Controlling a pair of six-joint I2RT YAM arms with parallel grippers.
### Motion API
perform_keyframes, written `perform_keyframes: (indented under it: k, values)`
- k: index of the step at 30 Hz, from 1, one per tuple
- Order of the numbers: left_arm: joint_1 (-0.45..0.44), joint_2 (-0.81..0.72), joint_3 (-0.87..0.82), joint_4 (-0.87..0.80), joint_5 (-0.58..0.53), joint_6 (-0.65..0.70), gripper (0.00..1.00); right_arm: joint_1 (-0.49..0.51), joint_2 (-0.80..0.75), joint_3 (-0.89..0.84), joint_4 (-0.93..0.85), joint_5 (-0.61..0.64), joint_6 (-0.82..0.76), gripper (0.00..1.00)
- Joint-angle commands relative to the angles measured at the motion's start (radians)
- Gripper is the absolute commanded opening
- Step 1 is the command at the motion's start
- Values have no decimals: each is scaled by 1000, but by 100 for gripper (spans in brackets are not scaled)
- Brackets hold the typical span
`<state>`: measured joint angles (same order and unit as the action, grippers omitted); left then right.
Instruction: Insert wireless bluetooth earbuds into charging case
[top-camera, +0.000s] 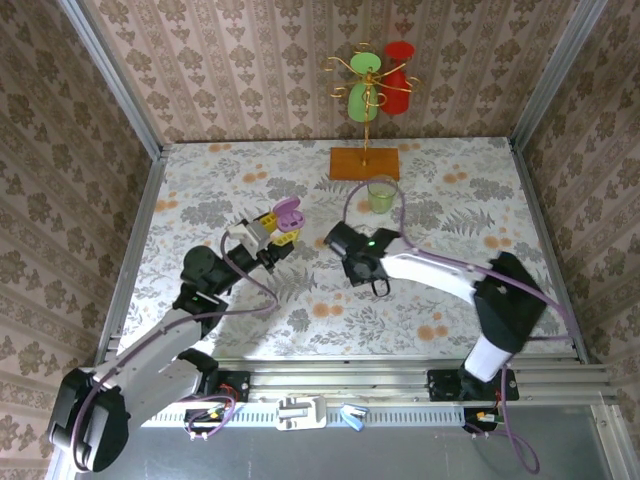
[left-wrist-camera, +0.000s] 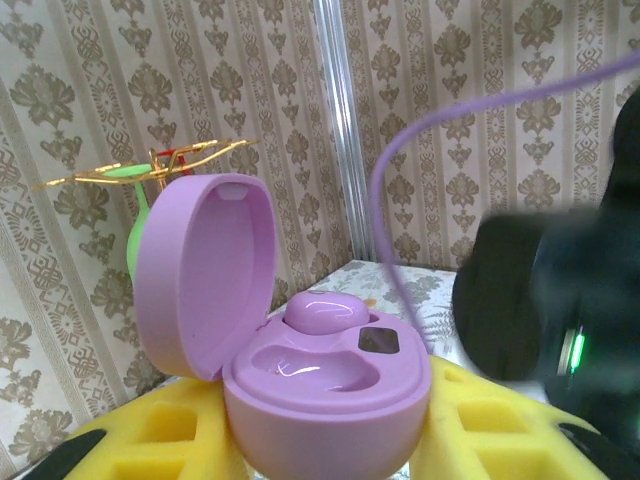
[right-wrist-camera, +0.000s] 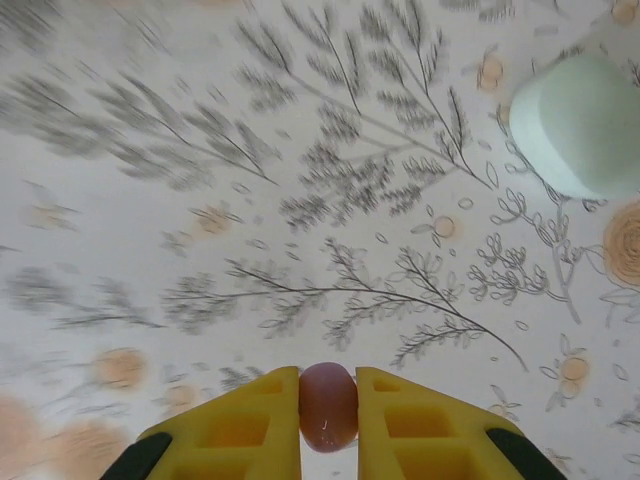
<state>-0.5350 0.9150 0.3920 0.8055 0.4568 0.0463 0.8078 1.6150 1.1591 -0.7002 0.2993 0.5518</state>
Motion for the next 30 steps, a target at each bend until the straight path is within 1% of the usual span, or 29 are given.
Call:
perform_keyframes:
  k: [1,3,6,9,12,16,23,30]
  values:
    - [-2,46,-23,142,27,10,14,-39,-136,-68,192,-222,26,16]
    - [-11,81,-28,189,48,27,14,-63,-214,-103,281,-327,45,16]
    - [-25,110,-25,202,47,62,14,-78,-320,-122,371,-439,58,16]
    - [-28,137,-25,214,45,87,14,-84,-375,-118,446,-535,73,16]
    - [-32,163,-17,221,45,94,13,-84,-389,-94,516,-603,90,16]
    - [-46,201,-8,246,36,97,13,-82,-365,-49,577,-655,96,16]
    - [-54,261,-2,294,27,88,13,-70,-308,22,613,-680,87,17]
    - [-65,273,6,308,42,78,13,-67,-247,51,629,-675,80,16]
